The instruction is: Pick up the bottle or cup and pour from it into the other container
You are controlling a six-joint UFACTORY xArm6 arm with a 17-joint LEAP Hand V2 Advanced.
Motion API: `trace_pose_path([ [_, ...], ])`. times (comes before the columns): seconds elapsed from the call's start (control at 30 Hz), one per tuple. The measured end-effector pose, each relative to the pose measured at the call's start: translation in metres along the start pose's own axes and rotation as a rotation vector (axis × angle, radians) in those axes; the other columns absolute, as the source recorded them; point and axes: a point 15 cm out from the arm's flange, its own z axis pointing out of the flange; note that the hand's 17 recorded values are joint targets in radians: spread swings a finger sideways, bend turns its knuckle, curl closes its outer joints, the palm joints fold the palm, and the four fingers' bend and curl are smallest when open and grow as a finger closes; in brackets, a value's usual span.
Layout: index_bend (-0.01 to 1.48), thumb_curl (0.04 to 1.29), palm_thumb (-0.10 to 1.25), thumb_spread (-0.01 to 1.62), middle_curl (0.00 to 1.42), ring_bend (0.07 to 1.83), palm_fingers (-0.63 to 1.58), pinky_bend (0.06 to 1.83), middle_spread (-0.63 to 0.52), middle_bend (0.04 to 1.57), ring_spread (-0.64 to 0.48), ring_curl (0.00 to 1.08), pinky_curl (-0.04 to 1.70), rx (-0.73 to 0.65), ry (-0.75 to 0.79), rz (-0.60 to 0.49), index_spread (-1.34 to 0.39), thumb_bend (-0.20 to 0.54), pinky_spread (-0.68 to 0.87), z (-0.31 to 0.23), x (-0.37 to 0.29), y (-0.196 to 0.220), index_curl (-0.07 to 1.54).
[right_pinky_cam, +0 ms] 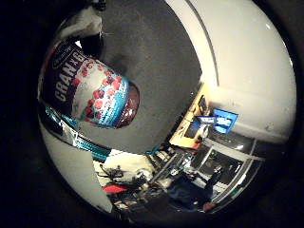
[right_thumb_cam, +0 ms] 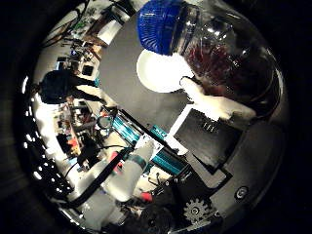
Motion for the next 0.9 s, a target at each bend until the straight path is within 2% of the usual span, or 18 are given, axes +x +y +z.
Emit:
trace_pose_path([
  [0.43,1.13,0.94,1.03,0.42,0.8,1.28,1.1,1.29,-0.12,1.36,-0.25,0.89,0.96,-0.082,0.246,-0.118,-0.21,-0.022,-0.22,-0.017,-0.02,-0.039,0.86],
  [0.9,1.13,0.94,1.03,0.41,0.8,1.28,1.11,1.28,-0.13,1.36,-0.25,0.89,0.97,-0.276,0.456,-0.271,-0.21,-0.022,-0.22,0.018,-0.055,-0.051,0.86],
])
